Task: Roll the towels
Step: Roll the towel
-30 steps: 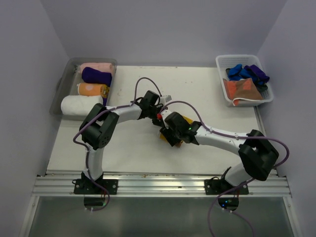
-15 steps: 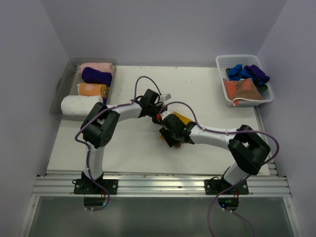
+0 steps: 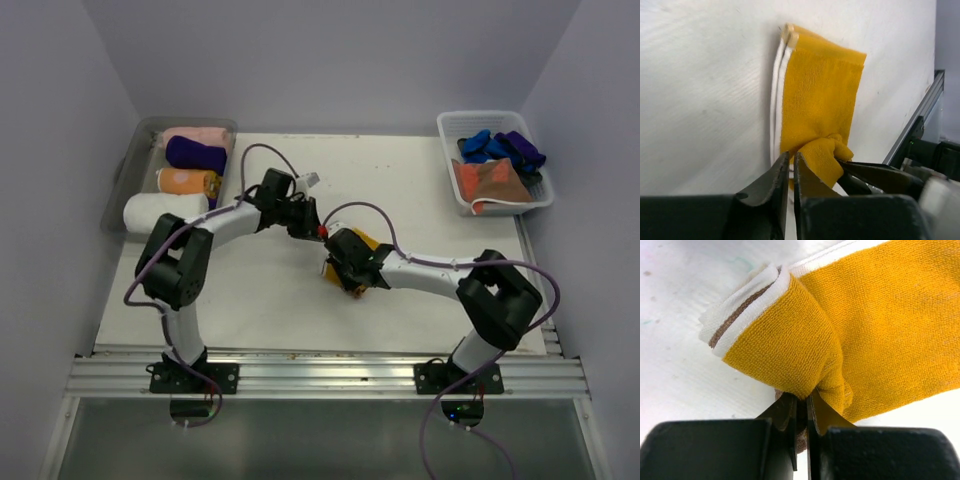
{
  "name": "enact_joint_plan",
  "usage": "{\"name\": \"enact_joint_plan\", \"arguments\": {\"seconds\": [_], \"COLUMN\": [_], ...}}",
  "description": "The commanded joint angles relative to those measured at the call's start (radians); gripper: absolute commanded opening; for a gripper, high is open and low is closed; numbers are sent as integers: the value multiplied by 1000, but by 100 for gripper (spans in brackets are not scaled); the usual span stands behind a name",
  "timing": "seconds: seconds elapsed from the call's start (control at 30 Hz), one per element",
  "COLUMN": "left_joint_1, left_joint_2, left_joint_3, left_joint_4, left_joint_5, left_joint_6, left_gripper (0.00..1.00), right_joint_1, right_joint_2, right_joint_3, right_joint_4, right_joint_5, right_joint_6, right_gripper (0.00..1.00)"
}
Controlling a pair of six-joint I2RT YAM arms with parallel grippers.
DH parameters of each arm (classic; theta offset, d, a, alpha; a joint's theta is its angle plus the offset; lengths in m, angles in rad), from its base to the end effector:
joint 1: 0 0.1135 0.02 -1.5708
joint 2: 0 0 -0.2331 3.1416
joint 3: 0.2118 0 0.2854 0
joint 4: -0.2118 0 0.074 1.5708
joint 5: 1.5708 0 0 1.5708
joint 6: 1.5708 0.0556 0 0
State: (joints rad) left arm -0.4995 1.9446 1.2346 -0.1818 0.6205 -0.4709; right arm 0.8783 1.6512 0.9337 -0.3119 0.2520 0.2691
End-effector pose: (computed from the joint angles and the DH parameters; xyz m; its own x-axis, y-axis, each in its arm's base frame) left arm 0.3626 -0.2347 0.1013 -0.9310 0.0875 -0.3544 0.3230 0.6497 -0.6882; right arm 0.2369 0.2638 0.0980 -0.7038 -0.4452 -0.5536 -0.4940 0.8667 -0.0690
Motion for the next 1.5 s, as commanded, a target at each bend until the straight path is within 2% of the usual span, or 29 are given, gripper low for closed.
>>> {"name": "enact_joint_plan", "arguments": {"seconds": [0.0,0.07,0.13,0.2,0.23,0.3,0.33,0.43,0.53,0.7,0.8,0.97,1.17,1.37,1.4,1.47], "left_joint_1": [96,114,124,124,124,122,122,102,56,-8,-25,-31,-47,-47,-48,-47], "left_joint_2": [-182,-243,-294,-325,-352,-383,-413,-464,-477,-451,-414,-346,-257,-190,-178,-138], "left_joint_3": [-33,-46,-76,-136,-162,-251,-285,-385,-434,-466,-478,-500,-472,-448,-437,-411], "left_joint_4": [35,6,-8,-1,8,63,91,151,163,232,272,375,389,343,334,306], "left_joint_5": [22,-2,-14,-7,2,37,48,33,-11,-80,-114,-130,-140,-156,-156,-147], "left_joint_6": [-23,-11,-5,-12,-23,-66,-86,-149,-170,-235,-278,-359,-362,-357,-356,-348], "left_gripper": [15,28,39,46,54,61,69,81,87,90,87,77,64,32,23,11], "right_joint_1": [-4,-21,-45,-91,-110,-166,-202,-257,-280,-286,-292,-294,-295,-295,-295,-289], "right_joint_2": [-14,-19,-30,-39,-41,-39,-27,13,53,85,87,87,84,62,59,30], "right_joint_3": [-24,-12,-4,-7,-10,-12,-12,-6,8,19,19,16,8,8,13,19], "right_joint_4": [-36,-55,-55,-46,-43,-33,-32,-32,-33,-23,-20,-19,-19,-39,-52,-65], "right_joint_5": [-198,-250,-372,-439,-477,-583,-611,-718,-786,-846,-844,-841,-843,-826,-797,-781], "right_joint_6": [25,21,24,42,47,68,85,105,116,120,127,130,130,117,114,101], "right_gripper": [0,0,0,0,0,0,0,0,0,0,0,0,0,0,0,1]}}
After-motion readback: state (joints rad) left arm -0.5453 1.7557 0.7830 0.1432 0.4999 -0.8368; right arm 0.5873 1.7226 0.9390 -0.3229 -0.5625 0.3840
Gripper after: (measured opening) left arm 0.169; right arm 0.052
